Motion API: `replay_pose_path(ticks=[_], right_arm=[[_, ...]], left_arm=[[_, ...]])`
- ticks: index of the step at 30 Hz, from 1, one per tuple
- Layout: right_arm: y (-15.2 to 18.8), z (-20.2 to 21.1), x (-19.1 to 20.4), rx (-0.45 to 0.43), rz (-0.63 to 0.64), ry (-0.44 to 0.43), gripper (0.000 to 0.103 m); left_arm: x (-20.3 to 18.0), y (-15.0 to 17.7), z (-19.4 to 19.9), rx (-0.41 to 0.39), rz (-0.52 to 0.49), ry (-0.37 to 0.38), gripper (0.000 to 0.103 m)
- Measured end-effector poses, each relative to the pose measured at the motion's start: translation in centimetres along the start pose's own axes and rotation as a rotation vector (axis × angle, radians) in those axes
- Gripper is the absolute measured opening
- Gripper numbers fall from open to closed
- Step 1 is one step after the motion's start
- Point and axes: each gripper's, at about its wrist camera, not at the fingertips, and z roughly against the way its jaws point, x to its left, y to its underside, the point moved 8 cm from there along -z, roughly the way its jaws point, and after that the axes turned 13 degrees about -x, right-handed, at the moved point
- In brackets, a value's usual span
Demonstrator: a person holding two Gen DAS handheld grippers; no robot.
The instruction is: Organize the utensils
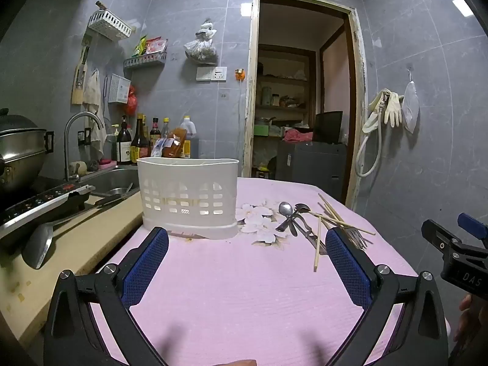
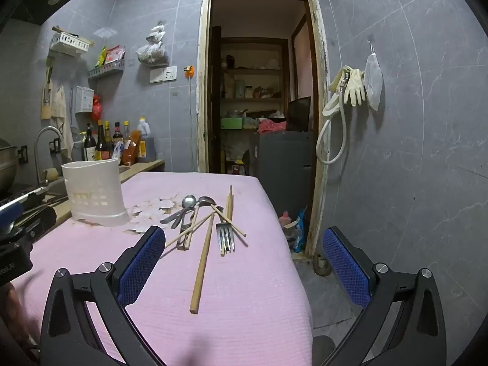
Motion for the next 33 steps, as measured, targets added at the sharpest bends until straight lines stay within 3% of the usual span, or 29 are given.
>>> replay_pose_path(ticks=[33], right_arm=[[-0.09, 0.13, 0.15, 0.0, 0.004, 0.001, 0.103]], left_arm=[[-0.09, -0.01, 0.06, 0.008, 0.001, -0.002, 0.101]])
